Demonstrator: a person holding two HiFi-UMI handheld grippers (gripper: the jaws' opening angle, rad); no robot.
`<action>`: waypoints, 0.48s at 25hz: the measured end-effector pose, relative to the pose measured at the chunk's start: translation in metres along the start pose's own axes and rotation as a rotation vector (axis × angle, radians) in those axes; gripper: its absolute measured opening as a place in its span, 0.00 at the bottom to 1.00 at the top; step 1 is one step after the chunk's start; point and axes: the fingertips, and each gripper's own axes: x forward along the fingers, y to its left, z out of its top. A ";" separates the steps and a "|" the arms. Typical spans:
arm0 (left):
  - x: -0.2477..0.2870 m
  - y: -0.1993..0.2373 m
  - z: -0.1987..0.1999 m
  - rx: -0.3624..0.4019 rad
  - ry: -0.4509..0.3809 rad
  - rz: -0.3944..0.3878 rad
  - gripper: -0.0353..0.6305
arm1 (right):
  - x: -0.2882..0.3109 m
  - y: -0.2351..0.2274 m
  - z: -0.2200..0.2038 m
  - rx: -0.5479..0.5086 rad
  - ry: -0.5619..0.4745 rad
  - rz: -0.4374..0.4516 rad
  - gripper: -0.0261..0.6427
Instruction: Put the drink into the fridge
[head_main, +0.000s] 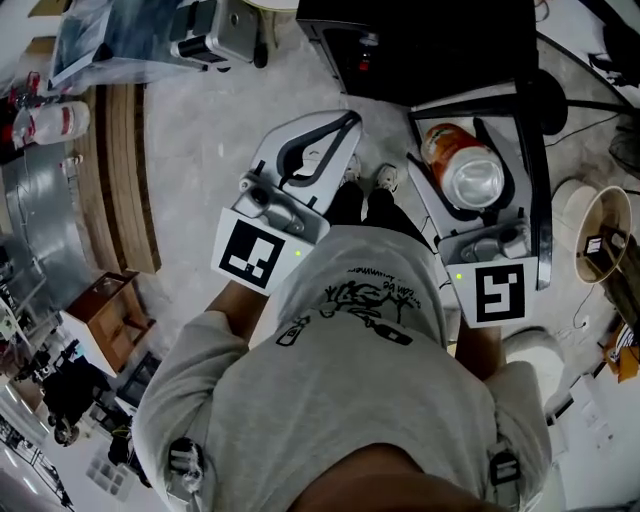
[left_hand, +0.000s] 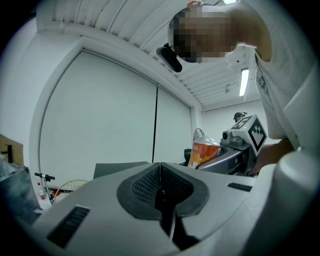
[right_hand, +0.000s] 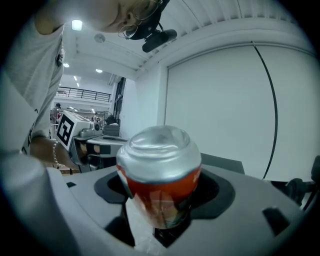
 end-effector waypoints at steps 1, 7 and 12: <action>0.000 -0.001 -0.003 -0.004 0.003 -0.002 0.09 | 0.000 0.001 -0.002 0.002 0.004 0.001 0.55; 0.002 -0.004 -0.016 -0.017 0.016 -0.014 0.09 | 0.001 0.007 -0.015 0.010 0.023 0.010 0.55; 0.004 -0.006 -0.032 -0.028 0.027 -0.021 0.09 | 0.005 0.012 -0.032 0.017 0.049 0.022 0.55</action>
